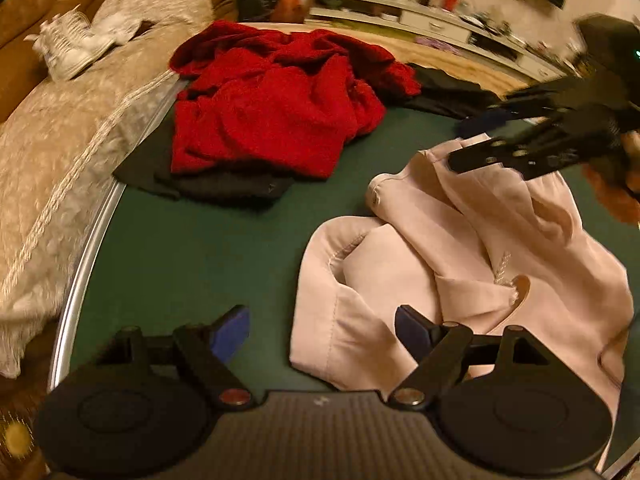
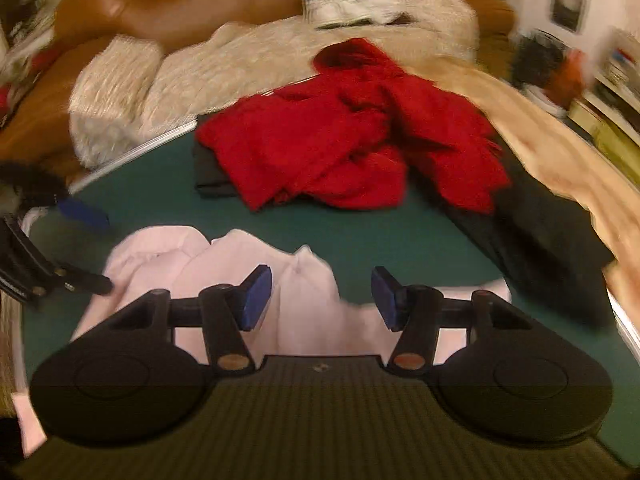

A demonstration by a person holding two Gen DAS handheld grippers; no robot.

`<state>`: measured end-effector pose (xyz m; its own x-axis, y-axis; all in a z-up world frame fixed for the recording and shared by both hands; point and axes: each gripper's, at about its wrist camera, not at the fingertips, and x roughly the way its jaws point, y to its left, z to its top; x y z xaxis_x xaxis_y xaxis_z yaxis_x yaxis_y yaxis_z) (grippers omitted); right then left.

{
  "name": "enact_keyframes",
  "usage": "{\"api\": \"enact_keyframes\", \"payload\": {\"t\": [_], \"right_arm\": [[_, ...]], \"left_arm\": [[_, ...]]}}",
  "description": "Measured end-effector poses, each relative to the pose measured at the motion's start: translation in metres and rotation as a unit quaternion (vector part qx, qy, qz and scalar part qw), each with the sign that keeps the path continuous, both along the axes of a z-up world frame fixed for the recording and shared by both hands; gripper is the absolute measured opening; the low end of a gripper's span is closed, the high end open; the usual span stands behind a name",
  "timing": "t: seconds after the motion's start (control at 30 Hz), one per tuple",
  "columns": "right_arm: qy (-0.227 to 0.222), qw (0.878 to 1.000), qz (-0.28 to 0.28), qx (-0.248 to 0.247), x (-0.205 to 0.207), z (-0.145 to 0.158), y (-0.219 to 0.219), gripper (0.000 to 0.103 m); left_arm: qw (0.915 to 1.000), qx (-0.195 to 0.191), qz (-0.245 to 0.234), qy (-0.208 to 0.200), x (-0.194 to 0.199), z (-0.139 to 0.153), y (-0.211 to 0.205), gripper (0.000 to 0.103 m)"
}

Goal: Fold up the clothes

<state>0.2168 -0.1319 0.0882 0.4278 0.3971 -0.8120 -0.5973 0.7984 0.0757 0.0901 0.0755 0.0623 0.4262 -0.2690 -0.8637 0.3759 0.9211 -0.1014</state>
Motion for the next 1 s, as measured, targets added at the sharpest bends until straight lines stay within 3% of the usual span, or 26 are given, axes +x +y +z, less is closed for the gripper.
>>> {"api": "enact_keyframes", "payload": {"t": [0.1,0.23,0.27,0.3,0.33,0.4,0.47,0.67,0.83,0.9,0.93,1.0], "right_arm": [[0.035,0.999,0.028,0.012,0.015,-0.015,0.004,0.063],[0.057,0.998,0.020,0.025,0.008,-0.026,-0.015,0.060],[0.059,0.998,0.016,0.028,0.005,-0.028,-0.022,0.023],[0.060,0.998,0.013,0.031,0.001,-0.029,-0.028,0.007],[0.062,0.997,0.009,0.034,-0.003,-0.031,-0.035,0.007],[0.046,0.998,0.000,0.038,-0.017,-0.026,-0.050,0.007],[0.017,0.999,-0.018,0.048,-0.036,-0.012,-0.071,0.007],[-0.066,0.994,-0.062,0.063,-0.142,0.055,-0.137,0.007],[-0.058,0.994,-0.091,0.026,-0.243,0.067,-0.164,0.007],[-0.038,0.994,-0.103,0.018,-0.275,0.058,-0.167,0.007],[-0.028,0.994,-0.107,0.011,-0.286,0.052,-0.167,0.007],[-0.009,0.993,-0.120,0.001,-0.305,0.039,-0.169,0.007]], "left_arm": [[0.9999,0.001,-0.010,0.005,0.006,-0.007,-0.001,0.084],[0.9998,-0.003,-0.019,0.011,0.015,-0.019,0.000,0.084],[0.9997,-0.005,-0.019,0.012,0.016,-0.022,0.000,0.084],[0.9997,-0.006,-0.020,0.011,0.016,-0.025,-0.002,0.084],[0.9997,-0.008,-0.021,0.010,0.016,-0.027,-0.004,0.084],[0.9996,-0.006,-0.028,-0.001,0.013,-0.028,-0.009,0.070],[0.9994,-0.012,-0.032,-0.004,0.008,-0.026,-0.012,0.043],[0.9992,-0.002,-0.038,-0.012,-0.020,-0.011,-0.010,0.024],[0.9976,0.024,-0.064,0.014,-0.050,-0.003,-0.005,0.023],[0.9956,0.054,-0.073,0.023,-0.060,-0.002,-0.005,0.033],[0.9950,0.069,-0.071,0.013,-0.062,0.000,-0.007,0.043],[0.9923,0.089,-0.084,-0.016,-0.064,0.008,-0.018,0.050]]}}
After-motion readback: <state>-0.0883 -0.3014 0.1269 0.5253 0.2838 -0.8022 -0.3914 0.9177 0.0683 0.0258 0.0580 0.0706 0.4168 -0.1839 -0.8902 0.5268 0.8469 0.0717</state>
